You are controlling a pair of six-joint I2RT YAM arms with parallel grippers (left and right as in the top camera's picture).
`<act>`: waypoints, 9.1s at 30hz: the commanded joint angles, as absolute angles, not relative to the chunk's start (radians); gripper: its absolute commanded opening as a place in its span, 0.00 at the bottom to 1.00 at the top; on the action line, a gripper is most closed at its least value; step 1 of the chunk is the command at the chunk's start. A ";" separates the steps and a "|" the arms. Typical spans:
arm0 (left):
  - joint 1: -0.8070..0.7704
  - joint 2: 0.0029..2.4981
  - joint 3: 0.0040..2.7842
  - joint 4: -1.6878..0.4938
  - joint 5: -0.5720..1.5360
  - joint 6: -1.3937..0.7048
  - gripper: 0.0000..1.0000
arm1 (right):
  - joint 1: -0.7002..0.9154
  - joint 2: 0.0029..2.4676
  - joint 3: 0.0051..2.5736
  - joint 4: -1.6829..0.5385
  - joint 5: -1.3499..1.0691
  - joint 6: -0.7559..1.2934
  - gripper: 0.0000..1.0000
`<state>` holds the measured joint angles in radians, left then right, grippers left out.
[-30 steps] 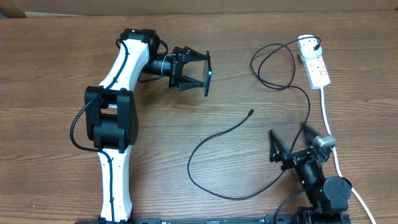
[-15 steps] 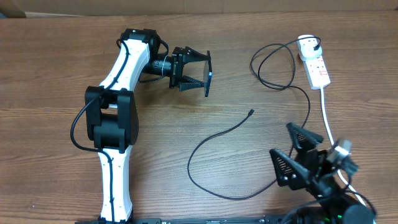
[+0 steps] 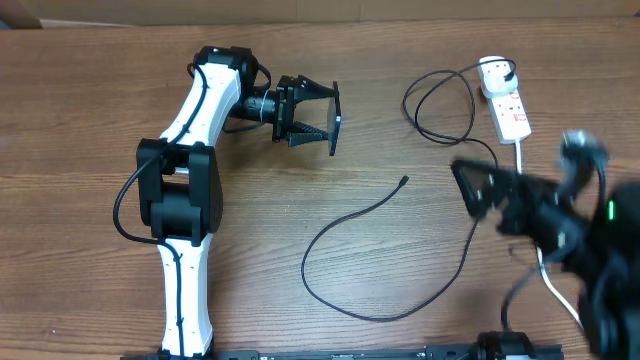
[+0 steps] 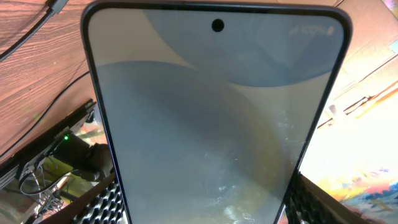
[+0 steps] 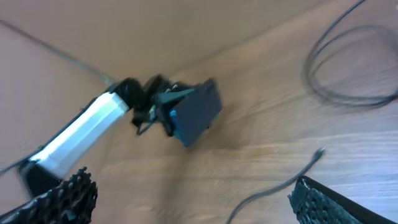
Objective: Plug charger to phone and switch on socket
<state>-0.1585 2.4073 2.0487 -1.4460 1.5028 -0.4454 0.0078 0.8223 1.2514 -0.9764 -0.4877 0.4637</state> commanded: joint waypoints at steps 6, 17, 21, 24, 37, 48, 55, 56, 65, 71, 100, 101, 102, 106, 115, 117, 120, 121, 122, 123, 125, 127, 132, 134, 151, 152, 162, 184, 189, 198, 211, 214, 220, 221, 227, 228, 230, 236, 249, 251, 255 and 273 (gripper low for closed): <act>-0.187 2.410 2.073 -1.446 1.536 -0.453 0.62 | 0.084 1.123 1.377 -0.891 -0.936 0.437 0.88; -0.208 2.410 2.073 -1.446 1.464 -0.525 0.63 | 0.574 1.287 1.377 -0.949 0.157 0.729 0.82; -0.220 2.410 2.073 -1.446 1.464 -0.577 0.63 | 0.686 1.346 1.377 -0.940 0.415 0.828 0.82; -0.229 2.410 2.073 -1.446 1.464 -0.610 0.63 | 0.730 1.395 1.377 -0.903 0.490 0.864 0.83; -0.256 2.410 2.073 -1.439 1.462 -0.632 0.62 | 0.731 1.469 1.376 -0.805 0.437 0.868 0.71; -0.257 2.410 2.073 -1.435 1.456 -0.612 0.62 | 0.727 1.531 1.375 -0.812 0.418 0.868 0.54; -0.257 2.410 2.073 -1.435 1.456 -0.609 0.63 | 0.726 1.531 1.375 -0.789 0.444 0.864 0.45; -0.257 2.410 2.073 -1.435 1.456 -0.609 0.63 | 0.726 1.531 1.375 -0.787 0.444 0.863 0.44; -0.257 2.410 2.073 -1.423 1.456 -0.603 0.63 | 0.726 1.532 1.375 -0.787 0.433 0.864 0.38; -0.257 2.410 2.073 -1.425 1.457 -0.580 0.63 | 0.726 1.539 1.375 -0.787 0.434 0.864 0.37; -0.260 2.410 2.073 -1.424 1.456 -0.559 0.63 | 0.723 1.555 1.375 -0.786 0.448 0.864 0.27; -0.260 2.410 2.073 -1.424 1.457 -0.556 0.63 | 0.723 1.555 1.375 -0.785 0.448 0.864 0.27; -0.261 2.410 2.073 -1.424 1.456 -0.556 0.63 | 0.723 1.555 1.375 -0.785 0.448 0.864 0.27; -0.262 2.410 2.073 -1.424 1.456 -0.545 0.63 | 0.722 1.556 1.375 -0.775 0.448 0.864 0.25; -0.263 2.410 2.073 -1.424 1.456 -0.545 0.63 | 0.722 1.564 1.375 -0.772 0.448 0.865 0.22; -0.263 2.410 2.073 -1.424 1.456 -0.545 0.63 | 0.722 1.564 1.375 -0.772 0.448 0.865 0.22; -0.263 2.410 2.073 -1.424 1.456 -0.545 0.63 | 0.722 1.565 1.375 -0.772 0.448 0.865 0.21; -0.263 2.410 2.073 -1.424 1.456 -0.545 0.63 | 0.722 1.565 1.375 -0.772 0.448 0.865 0.21; -0.263 2.410 2.073 -1.424 1.456 -0.545 0.63 | 0.722 1.565 1.375 -0.772 0.449 0.864 0.20; -0.263 2.410 2.073 -1.424 1.456 -0.545 0.63 | 0.722 1.565 1.375 -0.772 0.449 0.864 0.20; -0.263 2.410 2.073 -1.424 1.456 -0.545 0.63 | 0.722 1.565 1.375 -0.772 0.449 0.864 0.19; -0.263 2.410 2.073 -1.424 1.456 -0.545 0.63 | 0.722 1.565 1.375 -0.772 0.452 0.864 0.17; -0.263 2.410 2.073 -1.424 1.456 -0.545 0.63 | 0.722 1.565 1.375 -0.772 0.456 0.864 0.15; -0.263 2.410 2.073 -1.424 1.456 -0.545 0.63 | 0.722 1.565 1.375 -0.772 0.456 0.864 0.13; -0.263 2.410 2.073 -1.404 1.456 -0.545 0.67 | 0.722 1.565 1.375 -0.791 0.455 0.865 0.04; -0.263 2.410 2.073 -1.400 1.456 -0.541 0.66 | 0.722 1.565 1.375 -0.791 0.455 0.865 0.04; -0.220 2.410 2.073 -1.357 1.526 -0.399 0.67 | 0.722 1.546 1.396 -0.798 0.479 0.864 0.04; -0.004 1.941 2.073 -1.452 1.369 0.033 0.78 | 0.702 1.465 1.536 -0.826 0.435 0.863 0.04; -0.036 1.737 2.073 -1.480 1.026 0.014 0.77 | 0.598 1.406 1.554 -0.825 0.244 0.863 0.04; -0.166 1.590 2.073 -1.469 0.481 -0.360 0.80 | 0.281 1.394 1.554 -0.735 -0.329 0.897 0.04; -0.284 1.678 2.051 -1.196 0.424 -1.182 0.96 | 0.139 1.406 1.553 -0.624 -0.724 1.249 0.04; -0.291 1.700 2.051 -1.188 0.482 -1.368 0.96 | 0.140 1.406 1.553 -0.571 -0.781 1.351 0.04; -0.294 1.752 2.050 -1.065 0.703 -1.468 0.91 | 0.152 1.406 1.553 -0.532 -0.813 1.504 0.04; -0.294 1.756 2.051 -1.031 0.734 -1.468 0.91 | 0.157 1.406 1.553 -0.532 -0.814 1.509 0.04; -0.294 1.760 2.051 -0.930 0.780 -1.481 0.89 | 0.184 1.406 1.552 -0.532 -0.814 1.523 0.04; -0.294 1.760 2.051 -0.931 0.783 -1.485 0.89 | 0.186 1.406 1.552 -0.532 -0.814 1.527 0.04; -0.295 1.760 2.050 -0.931 0.786 -1.490 0.84 | 0.192 1.406 1.552 -0.532 -0.814 1.542 0.04; -0.295 1.760 2.051 -0.930 0.843 -1.540 0.73 | 0.204 1.406 1.552 -0.531 -0.813 1.546 0.04; -0.295 1.760 2.051 -0.930 0.828 -1.581 0.53 | 0.237 1.406 1.552 -0.524 -0.809 1.571 0.04; -0.295 1.760 2.051 -0.929 0.828 -1.587 0.52 | 0.241 1.406 1.552 -0.524 -0.809 1.571 0.04; -0.295 1.761 2.051 -0.929 0.828 -1.587 0.48 | 0.241 1.406 1.552 -0.524 -0.810 1.572 0.04; -0.295 1.761 2.051 -0.929 0.804 -1.587 0.31 | 0.241 1.406 1.552 -0.525 -0.817 1.571 0.04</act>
<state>-0.2886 1.7592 2.0521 -0.9424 0.8146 -1.5803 0.2371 1.4147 1.5131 -0.5323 -0.7948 1.5749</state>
